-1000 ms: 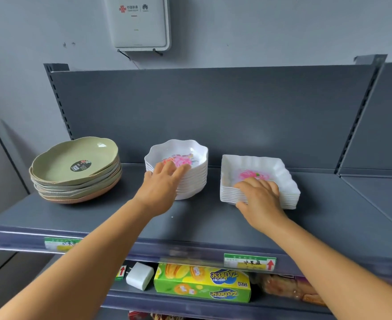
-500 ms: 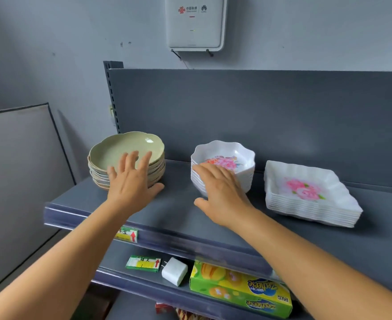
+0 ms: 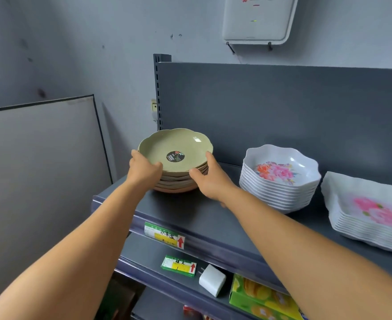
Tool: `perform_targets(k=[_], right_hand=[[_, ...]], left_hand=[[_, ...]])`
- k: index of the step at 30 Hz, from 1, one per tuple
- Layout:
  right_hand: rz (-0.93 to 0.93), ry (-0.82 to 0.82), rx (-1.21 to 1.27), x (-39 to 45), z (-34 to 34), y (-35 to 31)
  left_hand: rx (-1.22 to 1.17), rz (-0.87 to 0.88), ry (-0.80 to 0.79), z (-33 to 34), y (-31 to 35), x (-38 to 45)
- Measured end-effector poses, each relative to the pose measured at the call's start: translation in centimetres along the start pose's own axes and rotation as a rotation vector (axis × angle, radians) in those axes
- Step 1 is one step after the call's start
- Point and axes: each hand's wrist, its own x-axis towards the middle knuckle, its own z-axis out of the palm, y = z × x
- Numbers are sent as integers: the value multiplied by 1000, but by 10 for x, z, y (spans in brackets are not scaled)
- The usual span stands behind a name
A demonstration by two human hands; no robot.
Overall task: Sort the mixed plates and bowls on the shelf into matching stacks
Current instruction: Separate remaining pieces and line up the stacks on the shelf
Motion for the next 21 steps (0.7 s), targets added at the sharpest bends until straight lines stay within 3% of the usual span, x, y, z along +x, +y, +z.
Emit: perform_targets(k=[14, 17, 21], right_hand=[[52, 77, -207, 0, -12, 16], [60, 54, -213, 0, -13, 17], [44, -31, -333, -7, -21, 16]], left_hand=[[5, 34, -147, 24, 16, 22], [141, 84, -112, 24, 16, 25], [472, 293, -91, 21, 22, 15]])
